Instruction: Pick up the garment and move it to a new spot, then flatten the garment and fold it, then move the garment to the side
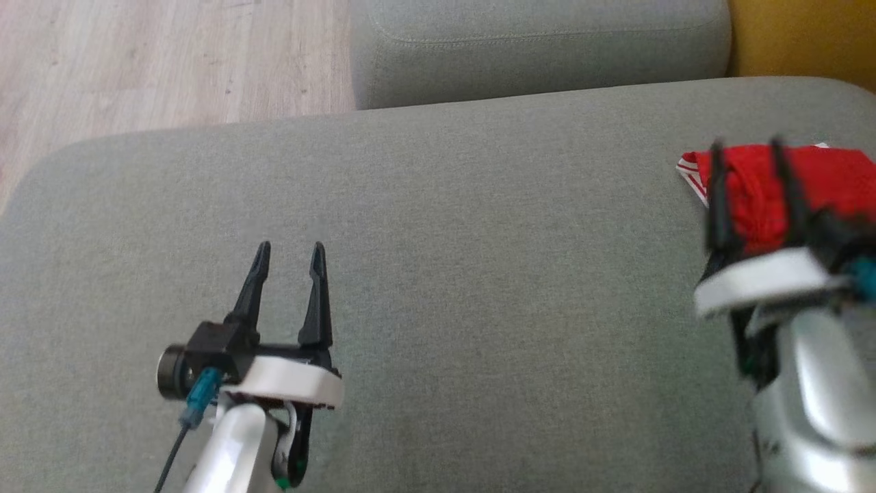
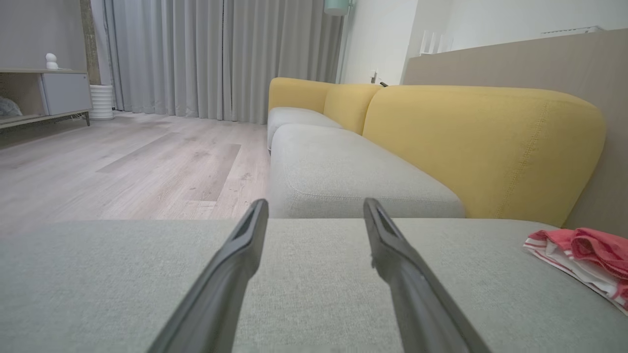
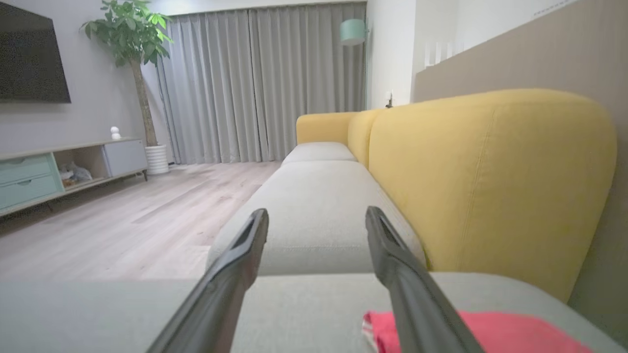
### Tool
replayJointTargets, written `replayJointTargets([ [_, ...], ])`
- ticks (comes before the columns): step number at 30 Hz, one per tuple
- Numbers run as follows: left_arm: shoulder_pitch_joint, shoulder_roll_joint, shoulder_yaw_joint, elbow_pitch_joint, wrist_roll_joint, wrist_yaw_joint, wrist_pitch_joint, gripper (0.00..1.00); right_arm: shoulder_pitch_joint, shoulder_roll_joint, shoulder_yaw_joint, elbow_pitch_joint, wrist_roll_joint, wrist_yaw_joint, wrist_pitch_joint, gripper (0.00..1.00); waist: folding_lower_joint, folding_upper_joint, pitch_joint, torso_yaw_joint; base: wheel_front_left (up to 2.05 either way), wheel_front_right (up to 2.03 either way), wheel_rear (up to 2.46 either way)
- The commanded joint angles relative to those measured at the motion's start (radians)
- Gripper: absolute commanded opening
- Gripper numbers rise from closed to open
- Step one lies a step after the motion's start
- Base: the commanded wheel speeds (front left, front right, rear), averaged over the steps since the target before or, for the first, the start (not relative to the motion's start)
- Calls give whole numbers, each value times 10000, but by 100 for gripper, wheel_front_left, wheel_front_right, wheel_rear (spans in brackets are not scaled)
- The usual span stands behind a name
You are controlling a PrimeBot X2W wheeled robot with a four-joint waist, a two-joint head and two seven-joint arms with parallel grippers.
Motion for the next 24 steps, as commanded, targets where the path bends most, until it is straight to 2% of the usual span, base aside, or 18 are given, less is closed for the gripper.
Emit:
replayJointTargets([
  [1, -129, 74, 388, -401, -72, 40, -80, 100, 334, 200, 362, -449, -46, -9, -321, 100, 3, -1, -27, -15, 0, 0, 0],
  [10, 615, 74, 479, -627, -99, 173, -80, 100, 2115, 641, 318, -838, 207, -9, -647, 100, 3, -1, -100, -45, 0, 0, 0],
  [24, 765, 74, 517, -806, -224, 270, -80, 100, 2657, 649, 840, -1112, 314, -9, -652, 100, 3, -1, -144, -65, 0, 0, 0],
])
